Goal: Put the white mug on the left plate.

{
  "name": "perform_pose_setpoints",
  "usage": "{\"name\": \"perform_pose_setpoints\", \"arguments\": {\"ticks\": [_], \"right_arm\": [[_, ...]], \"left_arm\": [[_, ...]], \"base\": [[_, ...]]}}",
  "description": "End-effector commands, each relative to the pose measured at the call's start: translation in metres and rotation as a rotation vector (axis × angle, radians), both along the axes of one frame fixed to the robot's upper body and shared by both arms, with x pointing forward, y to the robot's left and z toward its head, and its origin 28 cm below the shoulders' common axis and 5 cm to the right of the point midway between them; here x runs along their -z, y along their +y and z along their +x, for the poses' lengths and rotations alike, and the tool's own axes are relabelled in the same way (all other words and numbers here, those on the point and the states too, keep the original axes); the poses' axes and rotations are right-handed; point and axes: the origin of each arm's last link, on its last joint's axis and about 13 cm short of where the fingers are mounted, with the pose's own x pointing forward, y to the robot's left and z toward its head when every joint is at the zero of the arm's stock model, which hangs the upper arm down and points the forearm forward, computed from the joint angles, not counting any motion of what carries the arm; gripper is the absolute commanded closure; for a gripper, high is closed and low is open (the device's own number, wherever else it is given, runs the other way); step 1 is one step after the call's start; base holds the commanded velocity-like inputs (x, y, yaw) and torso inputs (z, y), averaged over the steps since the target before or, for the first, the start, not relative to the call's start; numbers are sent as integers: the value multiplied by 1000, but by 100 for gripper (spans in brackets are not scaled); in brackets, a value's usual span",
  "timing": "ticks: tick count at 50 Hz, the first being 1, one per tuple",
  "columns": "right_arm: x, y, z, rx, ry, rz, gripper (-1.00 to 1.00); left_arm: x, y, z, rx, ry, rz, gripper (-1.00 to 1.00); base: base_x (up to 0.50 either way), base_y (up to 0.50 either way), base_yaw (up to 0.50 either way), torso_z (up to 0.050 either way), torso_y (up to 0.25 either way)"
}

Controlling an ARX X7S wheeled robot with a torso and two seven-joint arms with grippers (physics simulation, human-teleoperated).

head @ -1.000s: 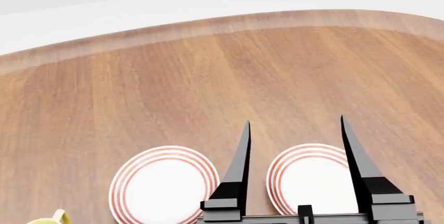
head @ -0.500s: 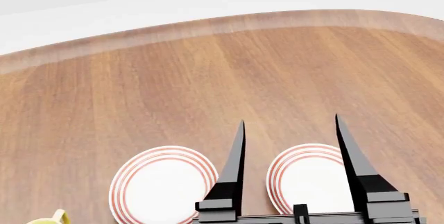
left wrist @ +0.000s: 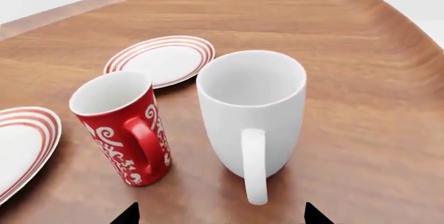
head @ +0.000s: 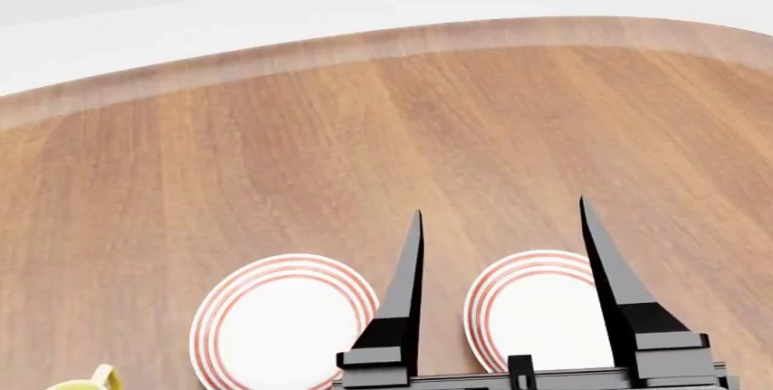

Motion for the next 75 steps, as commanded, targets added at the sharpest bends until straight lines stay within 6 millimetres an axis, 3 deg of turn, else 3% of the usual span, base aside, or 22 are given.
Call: {"name": "perform_pose_setpoints", "arguments": {"ticks": [1,28,75], "right_arm": [[0,0,0,-3,1,1,-100],[-3,-1,-2,-4,-5,3,-100],[-1,-1,-1,-3,-1,7,-100]], "left_arm": [[6,-8,5,-1,29,23,-100],[-11,-34,14,38,1,-7,-100],[15,-43,21,42,33,43,-100]], "base": [[0,0,0,0,0],[0,0,0,0,0],[0,0,0,0,0]]}}
